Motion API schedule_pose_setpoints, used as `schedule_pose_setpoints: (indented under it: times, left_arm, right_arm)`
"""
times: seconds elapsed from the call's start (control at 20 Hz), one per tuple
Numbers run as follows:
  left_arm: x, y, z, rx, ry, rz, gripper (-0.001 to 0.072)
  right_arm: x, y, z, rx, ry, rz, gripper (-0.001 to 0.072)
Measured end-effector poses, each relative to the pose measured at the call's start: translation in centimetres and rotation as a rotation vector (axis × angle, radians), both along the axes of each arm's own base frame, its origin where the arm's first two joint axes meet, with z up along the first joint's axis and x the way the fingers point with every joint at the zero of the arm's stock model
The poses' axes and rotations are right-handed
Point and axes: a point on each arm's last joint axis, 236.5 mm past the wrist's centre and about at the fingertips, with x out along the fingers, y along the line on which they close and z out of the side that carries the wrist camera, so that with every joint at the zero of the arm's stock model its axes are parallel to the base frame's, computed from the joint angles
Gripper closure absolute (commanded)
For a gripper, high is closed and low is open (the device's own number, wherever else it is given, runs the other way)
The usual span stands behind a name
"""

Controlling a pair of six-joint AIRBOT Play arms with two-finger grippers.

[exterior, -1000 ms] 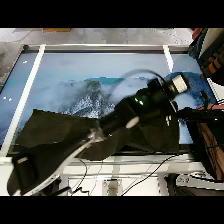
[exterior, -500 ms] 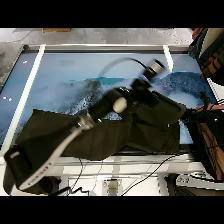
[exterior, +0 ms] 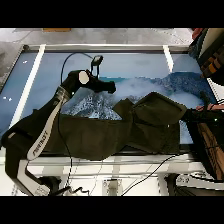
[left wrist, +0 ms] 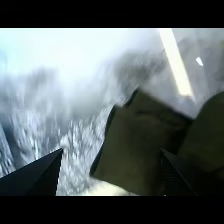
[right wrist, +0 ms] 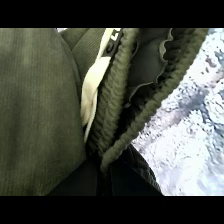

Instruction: Fold the clothes and pants, and hang the long-sleeved shirts on hangers.

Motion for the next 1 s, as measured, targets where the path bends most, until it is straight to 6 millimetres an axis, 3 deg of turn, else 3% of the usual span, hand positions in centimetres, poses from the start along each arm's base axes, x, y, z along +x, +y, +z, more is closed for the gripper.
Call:
schedule_pose_setpoints:
  times: [0.1, 0.25, 0.4, 0.55, 0.6, 0.7, 0.75, 0.9, 1.0]
  left_arm:
    - [-0.5, -0.1, -3.7, -0.015, 0.123, 0.029, 0.0]
    - [-1.4, -0.5, -7.7, -0.028, 0.25, 0.069, 0.0]
    - [-2.4, -1.7, -10.2, -0.049, 0.327, 0.082, 0.0001]
    - [-3.0, -3.3, -11.2, -0.07, 0.351, 0.082, 0.0009]
    - [-3.2, -3.8, -11.4, -0.073, 0.352, 0.078, 0.011]
    - [-3.5, -4.6, -11.9, -0.07, 0.346, 0.074, 0.0528]
    - [-3.6, -4.8, -12.2, -0.063, 0.34, 0.071, 0.0695]
    - [-2.2, -5.1, -11.5, -0.087, 0.284, 0.094, 0.0693]
    - [-0.1, -3.9, -9.9, -0.108, 0.215, 0.118, 0.0693]
  right_arm:
    - [0.1, -0.2, -0.1, -0.007, -0.003, -0.006, 0.0682]
    - [0.4, -0.5, -0.2, -0.021, -0.009, -0.019, 0.0682]
    - [0.6, -0.7, -0.3, -0.029, -0.013, -0.027, 0.0682]
    - [0.7, -0.8, -0.3, -0.033, -0.015, -0.031, 0.0682]
    - [0.7, -0.8, -0.3, -0.034, -0.015, -0.031, 0.0682]
    - [0.7, -0.8, -0.3, -0.034, -0.015, -0.032, 0.0682]
    - [0.7, -0.9, -0.3, -0.035, -0.016, -0.033, 0.0682]
    - [0.7, -0.9, -0.3, -0.034, -0.016, -0.033, 0.0682]
    - [0.7, -0.9, -0.3, -0.034, -0.016, -0.033, 0.0682]
